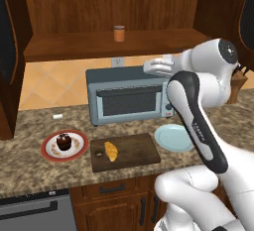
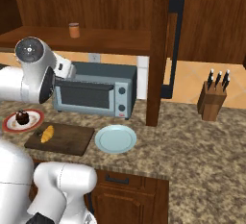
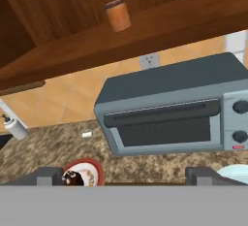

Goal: From the different types of pastries on the counter, select a croissant and place it on the cutting board. Then retrieve a jar of jam from the cabinet and place it alongside the croissant on the cutting board.

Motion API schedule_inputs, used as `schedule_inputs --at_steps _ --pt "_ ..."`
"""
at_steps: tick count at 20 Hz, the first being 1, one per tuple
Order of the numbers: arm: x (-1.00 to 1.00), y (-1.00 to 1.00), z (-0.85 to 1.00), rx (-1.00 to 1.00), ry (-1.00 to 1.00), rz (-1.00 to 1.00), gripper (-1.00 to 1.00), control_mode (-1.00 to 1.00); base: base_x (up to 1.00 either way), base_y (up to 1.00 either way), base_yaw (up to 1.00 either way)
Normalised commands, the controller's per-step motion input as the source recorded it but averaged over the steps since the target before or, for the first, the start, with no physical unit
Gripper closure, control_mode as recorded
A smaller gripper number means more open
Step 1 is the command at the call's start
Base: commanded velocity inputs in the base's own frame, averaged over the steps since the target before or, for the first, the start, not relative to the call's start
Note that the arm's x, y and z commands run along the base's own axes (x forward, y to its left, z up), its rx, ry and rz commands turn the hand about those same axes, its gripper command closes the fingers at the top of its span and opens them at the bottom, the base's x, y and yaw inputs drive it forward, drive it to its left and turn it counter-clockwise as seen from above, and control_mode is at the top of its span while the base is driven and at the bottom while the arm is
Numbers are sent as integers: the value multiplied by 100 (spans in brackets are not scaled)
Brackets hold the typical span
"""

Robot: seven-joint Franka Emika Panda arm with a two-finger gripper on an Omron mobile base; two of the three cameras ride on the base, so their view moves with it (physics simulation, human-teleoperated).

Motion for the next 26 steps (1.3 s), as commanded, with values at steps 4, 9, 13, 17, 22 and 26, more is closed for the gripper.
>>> schedule_inputs --at_steps 4,9,13,17,22,26 --pt "-19 -31 82 0 -2 0 -100 -100 0 0 0" --pt "25 -1 0 -6 -24 6 -100 -100 0 0 0" --pt "25 -2 12 -3 -12 5 -100 -100 0 0 0" --pt "9 -1 40 -1 -3 3 -100 -100 0 0 0" --pt "35 0 0 0 0 0 -100 -100 0 0 0" --pt "90 -4 -1 0 -1 1 -100 -100 0 0 0"
